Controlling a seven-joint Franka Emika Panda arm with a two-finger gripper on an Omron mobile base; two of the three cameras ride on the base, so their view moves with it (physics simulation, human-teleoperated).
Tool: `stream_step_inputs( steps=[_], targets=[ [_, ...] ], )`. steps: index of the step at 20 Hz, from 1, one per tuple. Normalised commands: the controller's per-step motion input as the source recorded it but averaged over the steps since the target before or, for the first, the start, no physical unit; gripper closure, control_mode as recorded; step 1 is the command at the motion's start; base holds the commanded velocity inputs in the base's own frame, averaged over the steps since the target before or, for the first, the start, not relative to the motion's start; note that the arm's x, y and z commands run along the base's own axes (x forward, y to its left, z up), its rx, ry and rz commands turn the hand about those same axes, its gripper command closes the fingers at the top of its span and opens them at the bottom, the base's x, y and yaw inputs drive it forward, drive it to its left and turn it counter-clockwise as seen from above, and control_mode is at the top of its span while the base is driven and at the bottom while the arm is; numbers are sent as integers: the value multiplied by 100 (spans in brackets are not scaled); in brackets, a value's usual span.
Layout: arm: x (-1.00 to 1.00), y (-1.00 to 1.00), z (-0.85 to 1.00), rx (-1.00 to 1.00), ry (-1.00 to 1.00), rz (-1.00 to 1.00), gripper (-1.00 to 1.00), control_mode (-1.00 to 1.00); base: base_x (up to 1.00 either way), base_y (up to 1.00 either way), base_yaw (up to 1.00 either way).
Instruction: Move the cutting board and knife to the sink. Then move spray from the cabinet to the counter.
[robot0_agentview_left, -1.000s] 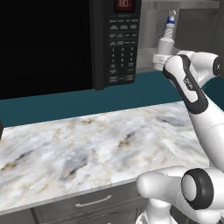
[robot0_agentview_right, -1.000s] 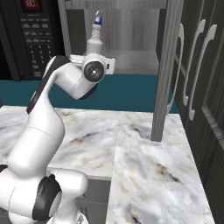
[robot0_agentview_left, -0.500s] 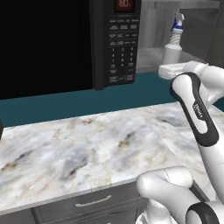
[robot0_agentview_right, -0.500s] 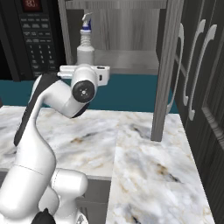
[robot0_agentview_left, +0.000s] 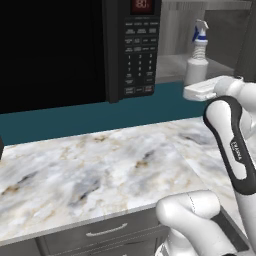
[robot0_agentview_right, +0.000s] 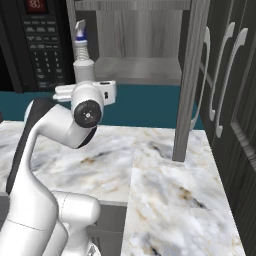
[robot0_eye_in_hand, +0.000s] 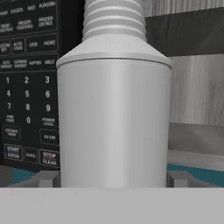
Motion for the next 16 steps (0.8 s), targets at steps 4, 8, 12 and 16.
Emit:
stream_step_inputs(
  steps=[4,8,12,16],
  targets=[
    [-51,8,0,0,7,14,100,-100,0,0,0],
    [-55,12,-8,-2,3,18,100,-100,0,0,0],
    [-41,36,-22,-4,1,11,100,-100,0,0,0],
    [-34,45,-26,-7,0,2,100,-100,0,0,0]
  ],
)
